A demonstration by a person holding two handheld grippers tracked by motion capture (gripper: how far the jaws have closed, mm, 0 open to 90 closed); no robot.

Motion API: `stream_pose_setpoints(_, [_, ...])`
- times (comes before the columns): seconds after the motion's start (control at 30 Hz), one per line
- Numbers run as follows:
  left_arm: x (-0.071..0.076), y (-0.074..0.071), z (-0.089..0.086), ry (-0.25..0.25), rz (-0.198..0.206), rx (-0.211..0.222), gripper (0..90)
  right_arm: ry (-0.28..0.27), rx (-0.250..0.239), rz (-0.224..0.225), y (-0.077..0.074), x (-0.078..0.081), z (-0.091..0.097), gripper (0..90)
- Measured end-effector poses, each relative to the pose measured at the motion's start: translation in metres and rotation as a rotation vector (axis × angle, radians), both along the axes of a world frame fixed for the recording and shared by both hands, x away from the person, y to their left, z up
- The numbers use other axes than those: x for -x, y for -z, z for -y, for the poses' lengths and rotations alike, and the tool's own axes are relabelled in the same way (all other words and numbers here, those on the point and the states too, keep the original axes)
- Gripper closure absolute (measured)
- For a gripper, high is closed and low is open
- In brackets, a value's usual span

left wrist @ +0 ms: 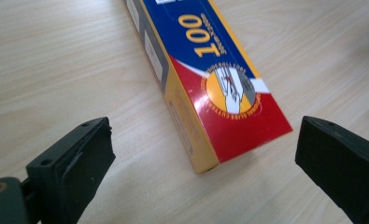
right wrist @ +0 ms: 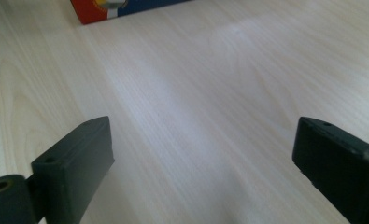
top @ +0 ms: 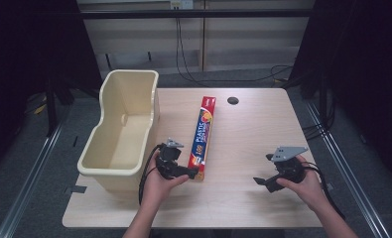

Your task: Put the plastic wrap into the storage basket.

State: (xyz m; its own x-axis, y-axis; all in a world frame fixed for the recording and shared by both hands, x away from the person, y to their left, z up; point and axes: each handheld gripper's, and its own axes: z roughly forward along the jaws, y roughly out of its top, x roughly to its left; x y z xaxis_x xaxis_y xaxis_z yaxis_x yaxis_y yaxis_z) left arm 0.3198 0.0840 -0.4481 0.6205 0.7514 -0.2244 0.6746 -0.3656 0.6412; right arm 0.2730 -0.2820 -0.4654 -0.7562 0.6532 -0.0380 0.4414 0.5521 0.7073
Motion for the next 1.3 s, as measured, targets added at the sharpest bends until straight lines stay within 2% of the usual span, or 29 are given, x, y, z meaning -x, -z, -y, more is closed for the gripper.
stream_pose_setpoints(0.03, [-0.001,-0.002,0.002,-0.012,-0.001,0.017,4.0,0.000,0.006,-0.001,0.001,0.000,0.000,2.5])
stream_pose_setpoints(0.1, [-0.003,-0.003,0.003,-0.018,-0.004,0.019,4.0,0.019,0.009,0.002,0.001,0.000,0.001,3.6])
stream_pose_setpoints(0.13, [-0.005,-0.005,0.004,-0.011,-0.008,0.015,4.0,0.018,0.003,-0.002,0.001,-0.001,0.002,3.5])
stream_pose_setpoints(0.17, [-0.007,-0.009,0.007,0.001,-0.005,-0.007,4.0,0.028,-0.001,-0.002,0.001,-0.001,0.003,3.7])
stream_pose_setpoints(0.33, [-0.018,-0.014,0.015,0.003,-0.024,-0.006,4.0,0.039,-0.009,-0.004,0.000,-0.001,0.006,3.7])
stream_pose_setpoints(0.47, [-0.033,-0.018,0.026,-0.005,-0.040,-0.007,4.0,0.038,-0.011,-0.005,0.000,-0.001,0.008,3.9])
stream_pose_setpoints(0.53, [-0.041,-0.019,0.031,-0.003,-0.042,-0.021,4.0,0.047,-0.015,-0.005,0.000,-0.001,0.009,3.6])
stream_pose_setpoints(0.8, [-0.072,-0.020,0.052,0.008,-0.106,-0.028,4.0,0.058,-0.029,-0.012,0.001,-0.002,0.013,3.8])
stream_pose_setpoints(0.9, [-0.081,-0.019,0.059,0.002,-0.113,-0.046,4.0,0.058,-0.032,-0.013,0.001,-0.002,0.015,3.9])
stream_pose_setpoints(1.0, [-0.090,-0.019,0.063,0.001,-0.125,-0.044,4.3,0.065,-0.036,-0.014,0.001,-0.002,0.016,3.8])
stream_pose_setpoints(1.03, [-0.093,-0.019,0.065,-0.016,-0.125,-0.045,4.3,0.065,-0.036,-0.014,0.001,-0.002,0.016,3.8])
stream_pose_setpoints(1.3, [-0.112,-0.017,0.077,-0.050,-0.138,-0.077,5.6,0.063,-0.042,-0.007,0.000,-0.003,0.017,4.0])
